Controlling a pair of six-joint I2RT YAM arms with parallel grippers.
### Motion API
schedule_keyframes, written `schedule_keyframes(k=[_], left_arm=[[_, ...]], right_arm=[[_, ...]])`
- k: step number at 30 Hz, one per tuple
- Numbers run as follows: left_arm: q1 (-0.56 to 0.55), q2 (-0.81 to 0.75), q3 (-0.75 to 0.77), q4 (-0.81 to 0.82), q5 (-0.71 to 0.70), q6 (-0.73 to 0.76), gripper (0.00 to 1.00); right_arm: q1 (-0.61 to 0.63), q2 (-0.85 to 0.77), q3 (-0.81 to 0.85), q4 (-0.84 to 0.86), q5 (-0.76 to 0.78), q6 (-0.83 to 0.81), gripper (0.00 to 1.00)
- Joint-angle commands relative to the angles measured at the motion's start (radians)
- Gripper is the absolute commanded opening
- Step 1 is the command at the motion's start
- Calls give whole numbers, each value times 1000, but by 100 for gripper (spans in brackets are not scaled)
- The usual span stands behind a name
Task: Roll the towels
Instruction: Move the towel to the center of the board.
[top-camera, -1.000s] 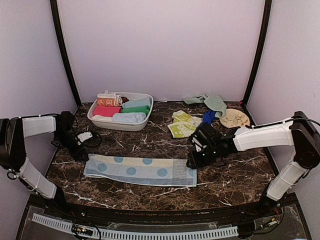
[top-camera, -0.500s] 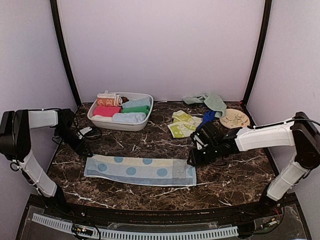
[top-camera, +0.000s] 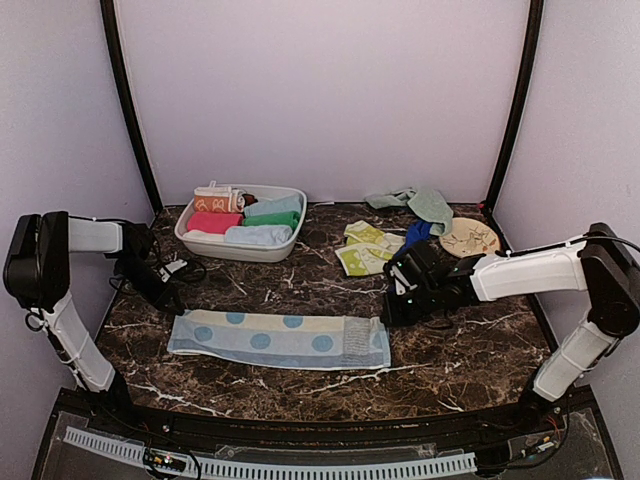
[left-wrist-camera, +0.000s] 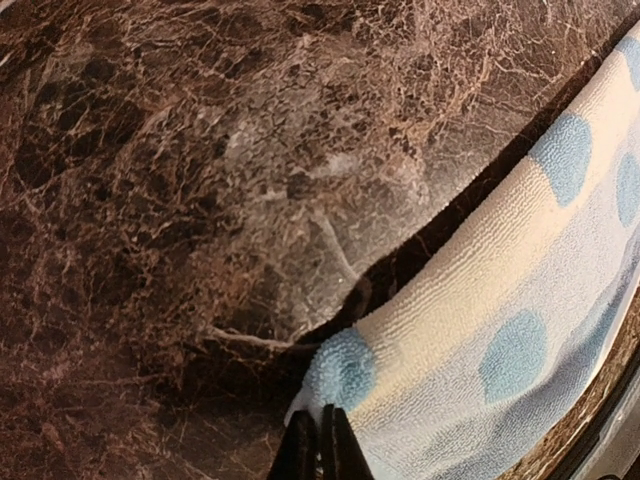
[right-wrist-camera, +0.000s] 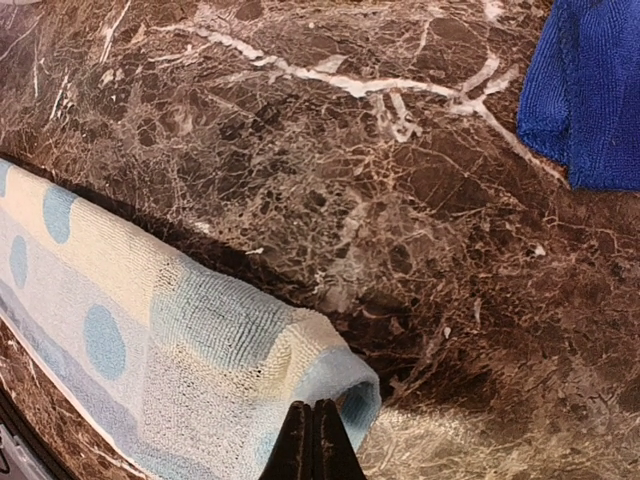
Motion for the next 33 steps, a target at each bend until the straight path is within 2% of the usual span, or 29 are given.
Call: schedule_keyframes(k=[1, 10, 12, 13, 15, 19, 24, 27, 29, 33], left_arm=[[6, -37, 23, -15, 7, -8, 0], [6, -44, 20, -12, 40, -17, 0], [6, -44, 21, -20, 41, -13, 0], [6, -45, 20, -21, 40, -10, 0], [6, -45, 21, -21, 37, -8, 0], [6, -44, 20, -21, 34, -8, 0], [6, -43, 22, -24, 32, -5, 0], [6, -43, 21, -22, 26, -2, 0], [6, -43, 19, -21, 24, -2, 0], [6, -44, 20, -17, 22, -4, 0]], right_arm=[[-10, -6, -6, 15, 16, 5, 0], [-12, -81, -95, 105, 102, 76, 0], [-12, -81, -95, 106, 84, 76, 24], [-12, -77, -95, 105, 71, 73, 29], [-12, -67, -101, 118, 38, 74, 33], [-14, -40, -118, 163, -26, 91, 34], [-14, -22, -120, 176, -47, 94, 25], [-13, -33, -110, 165, -47, 95, 13], [-15, -43, -99, 150, -39, 96, 2], [-24, -76, -89, 140, -28, 107, 0]])
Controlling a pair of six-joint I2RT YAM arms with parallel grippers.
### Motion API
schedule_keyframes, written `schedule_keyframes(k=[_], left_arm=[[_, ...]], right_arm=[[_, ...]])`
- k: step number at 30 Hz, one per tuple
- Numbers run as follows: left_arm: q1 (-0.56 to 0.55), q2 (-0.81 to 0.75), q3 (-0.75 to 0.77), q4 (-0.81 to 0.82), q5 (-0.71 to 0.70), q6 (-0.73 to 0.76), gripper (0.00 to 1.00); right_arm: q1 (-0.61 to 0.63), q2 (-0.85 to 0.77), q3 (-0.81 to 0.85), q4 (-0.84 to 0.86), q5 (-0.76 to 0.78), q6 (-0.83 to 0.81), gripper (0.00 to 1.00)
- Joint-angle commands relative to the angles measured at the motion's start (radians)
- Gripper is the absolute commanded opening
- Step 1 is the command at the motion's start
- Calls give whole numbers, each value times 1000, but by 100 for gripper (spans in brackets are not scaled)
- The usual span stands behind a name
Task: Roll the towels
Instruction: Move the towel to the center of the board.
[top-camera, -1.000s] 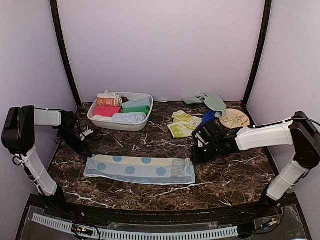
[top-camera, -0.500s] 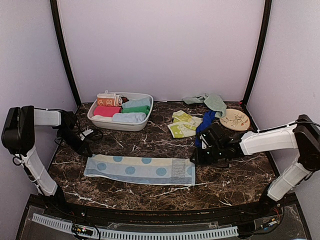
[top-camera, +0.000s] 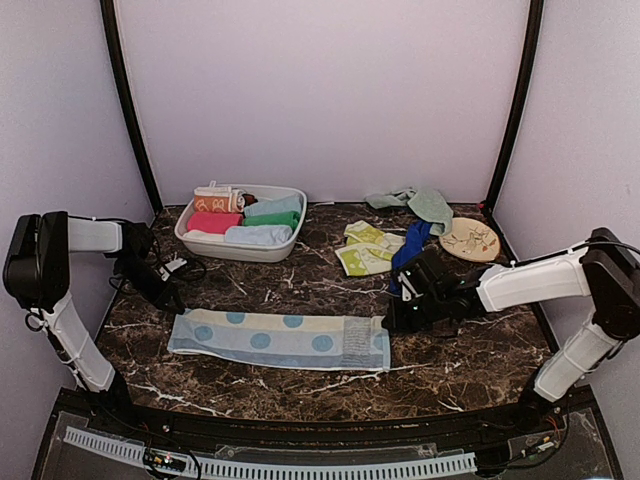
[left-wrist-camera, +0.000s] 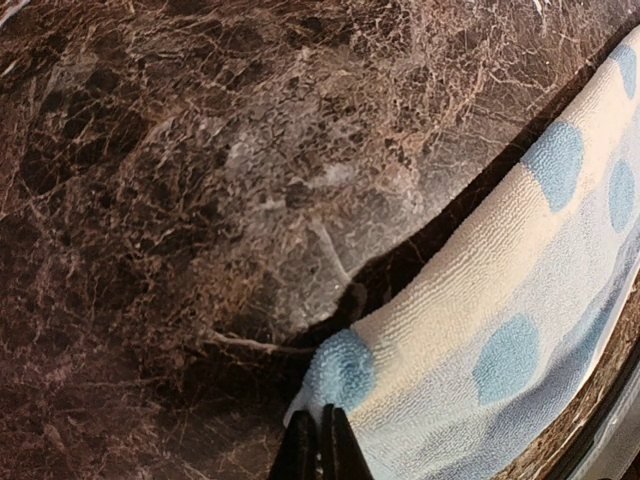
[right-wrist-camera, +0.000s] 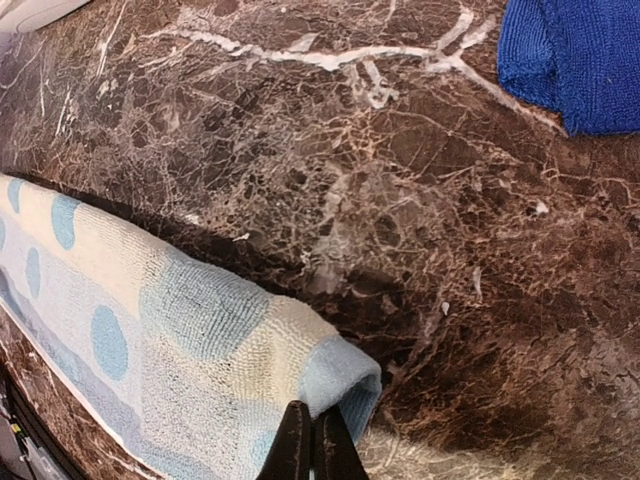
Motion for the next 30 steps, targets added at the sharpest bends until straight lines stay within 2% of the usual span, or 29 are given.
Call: schedule_keyframes(k=[1, 12, 21, 30], left_arm=[[6, -45, 17, -16, 6, 6, 0], [6, -49, 54, -29, -3, 4, 0], [7, -43, 80, -44, -11, 15, 0], [7, 7, 104, -3, -14, -5, 0]], right_arm=[[-18, -53, 26, 5, 7, 12, 0], [-71, -30, 37, 15, -31, 42, 0], [-194, -56, -41, 168, -275, 200, 0], [-220, 111, 60, 106, -364, 167, 0]])
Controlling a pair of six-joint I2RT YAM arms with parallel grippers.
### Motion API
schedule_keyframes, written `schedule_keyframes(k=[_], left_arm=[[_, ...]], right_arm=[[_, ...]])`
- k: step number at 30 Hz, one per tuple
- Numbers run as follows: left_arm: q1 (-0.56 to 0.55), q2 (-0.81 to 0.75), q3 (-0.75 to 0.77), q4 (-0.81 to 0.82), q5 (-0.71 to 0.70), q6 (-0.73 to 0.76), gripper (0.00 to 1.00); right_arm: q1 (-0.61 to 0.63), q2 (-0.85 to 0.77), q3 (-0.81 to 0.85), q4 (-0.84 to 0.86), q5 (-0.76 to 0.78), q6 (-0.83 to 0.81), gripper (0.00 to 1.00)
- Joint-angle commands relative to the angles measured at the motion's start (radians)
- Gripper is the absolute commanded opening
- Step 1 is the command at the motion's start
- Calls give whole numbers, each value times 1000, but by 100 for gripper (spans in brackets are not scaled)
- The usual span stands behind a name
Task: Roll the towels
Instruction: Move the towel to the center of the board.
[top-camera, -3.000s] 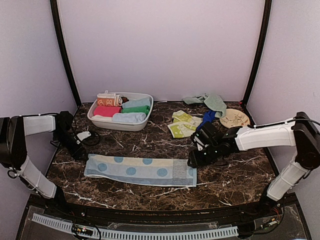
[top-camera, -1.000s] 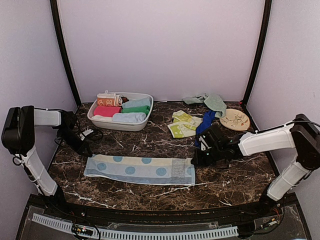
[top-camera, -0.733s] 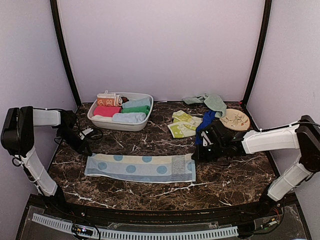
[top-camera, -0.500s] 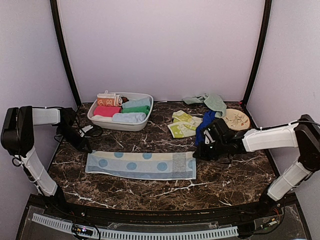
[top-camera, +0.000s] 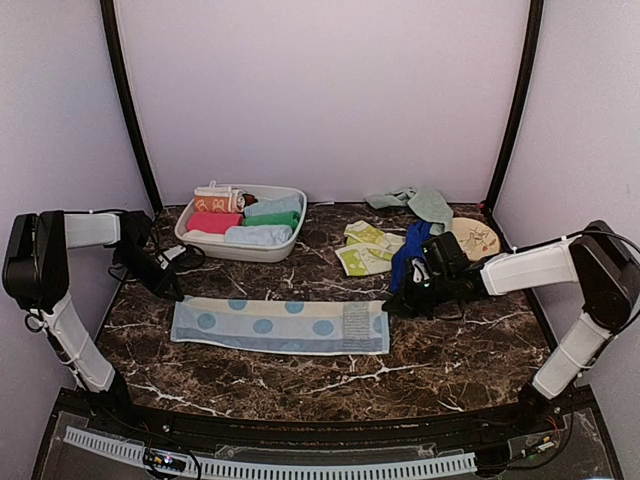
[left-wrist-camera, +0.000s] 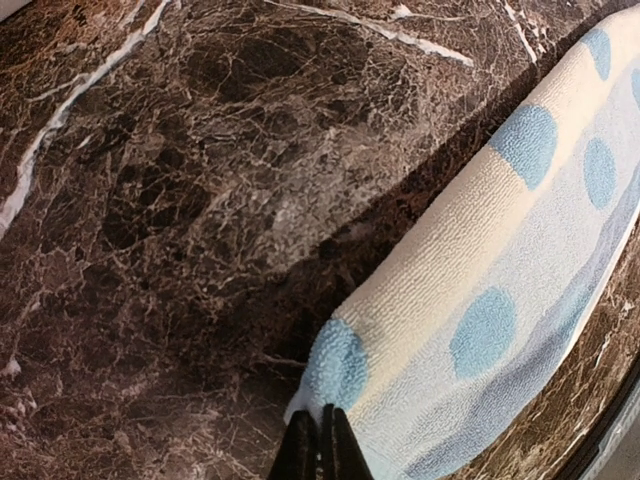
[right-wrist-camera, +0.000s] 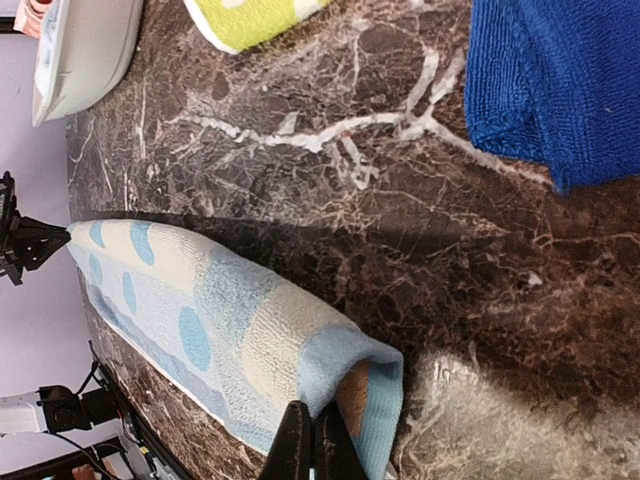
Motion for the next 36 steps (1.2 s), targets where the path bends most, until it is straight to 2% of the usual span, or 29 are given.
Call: schedule_keyframes(k=[1, 13, 15, 17, 21, 23, 24, 27, 29, 33, 36], left_arm=[[6, 22, 30, 22, -12, -11, 0], [7, 83, -3, 125, -97, -19, 0], [7, 82, -5, 131, -103, -16, 1], [7, 80, -1, 133, -117, -16, 4], [7, 36, 14, 104, -146, -3, 34], [8, -4, 29, 61, -136, 20, 55], [6, -24, 40, 36, -128, 29, 59], [1, -67, 62, -36, -64, 57, 60], [-39, -80, 53, -68, -40, 65, 56], [-159, -98, -52, -11, -94, 52, 51], [-200, -84, -105, 51, -105, 36, 51]], right_arm=[[-22, 89, 49, 4, -58, 6, 0], [-40, 153, 78, 28, 50, -59, 0], [-40, 135, 69, 19, 85, -78, 11], [-39, 109, 64, -1, 129, -101, 15], [-9, 28, 84, -107, 294, -168, 28], [29, -26, 91, -129, 337, -198, 32], [53, -48, 92, -127, 347, -205, 36], [135, -41, 111, -130, 385, -235, 46], [181, -1, 135, -155, 405, -268, 49], [208, 80, 166, -191, 393, -282, 49], [226, 76, 148, -193, 384, -265, 50]])
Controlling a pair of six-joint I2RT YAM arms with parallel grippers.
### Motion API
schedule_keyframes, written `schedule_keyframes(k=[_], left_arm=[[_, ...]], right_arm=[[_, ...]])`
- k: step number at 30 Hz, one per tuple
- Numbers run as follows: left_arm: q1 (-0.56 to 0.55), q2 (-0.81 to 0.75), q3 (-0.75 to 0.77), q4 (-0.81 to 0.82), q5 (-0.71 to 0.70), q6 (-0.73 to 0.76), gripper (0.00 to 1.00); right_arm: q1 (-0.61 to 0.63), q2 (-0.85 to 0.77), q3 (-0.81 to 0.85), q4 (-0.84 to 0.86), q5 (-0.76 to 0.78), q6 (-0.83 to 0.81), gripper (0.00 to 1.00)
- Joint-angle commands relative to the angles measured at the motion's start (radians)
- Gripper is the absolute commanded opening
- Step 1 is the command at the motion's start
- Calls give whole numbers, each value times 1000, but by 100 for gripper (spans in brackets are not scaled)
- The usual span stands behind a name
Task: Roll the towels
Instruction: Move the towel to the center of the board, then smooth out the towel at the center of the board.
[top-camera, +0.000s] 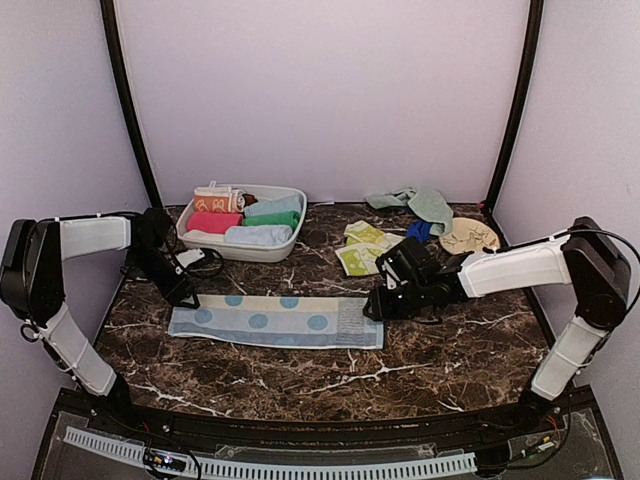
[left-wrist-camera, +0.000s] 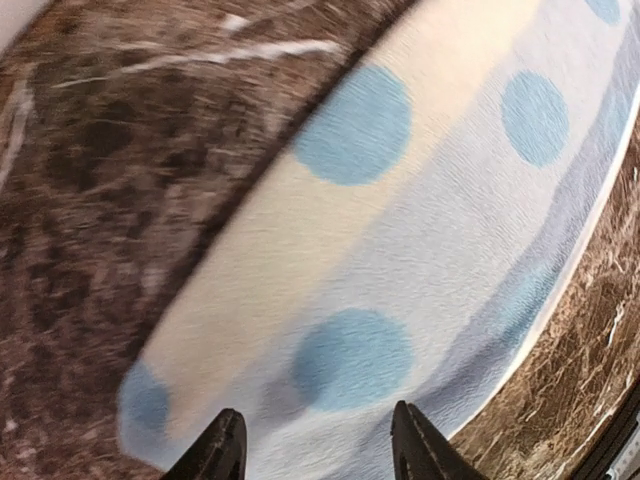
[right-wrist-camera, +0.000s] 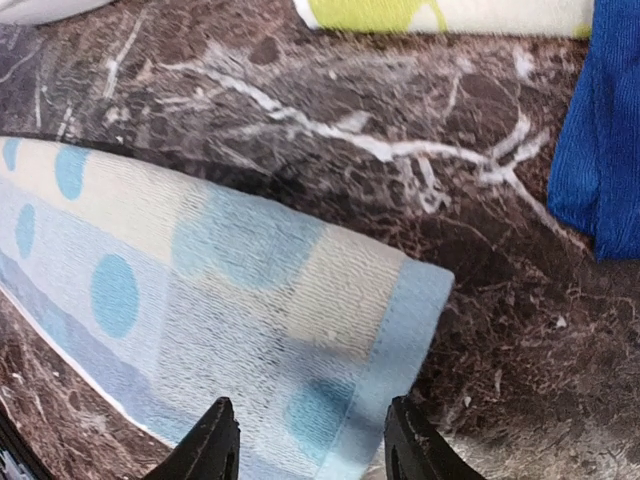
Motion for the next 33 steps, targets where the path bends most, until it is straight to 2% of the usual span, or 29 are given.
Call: schedule_keyframes(k=[1, 7, 12, 15, 17, 24, 33], left_arm=[[-57, 15, -82, 27, -11, -10, 51], [-59, 22, -69, 7, 2, 24, 52], [-77, -68, -114, -36, 50, 118, 54], [-106, -96, -165, -34, 26, 147, 55], [-115, -106, -203, -5, -12, 157, 55], [-118, -91, -303, 101, -150, 206, 54], [-119, -71, -378, 196, -237, 237, 50]], right_arm=[[19, -2, -21, -27, 16, -2, 50], [18, -27, -68, 5, -20, 48, 47], [-18, 7, -69, 51, -108, 64, 35], [-41, 35, -46, 45, -158, 72, 17], [-56, 28, -33, 36, -167, 85, 0], [-91, -38, 29, 13, -235, 122, 0], [-137, 29, 119, -18, -261, 105, 0]])
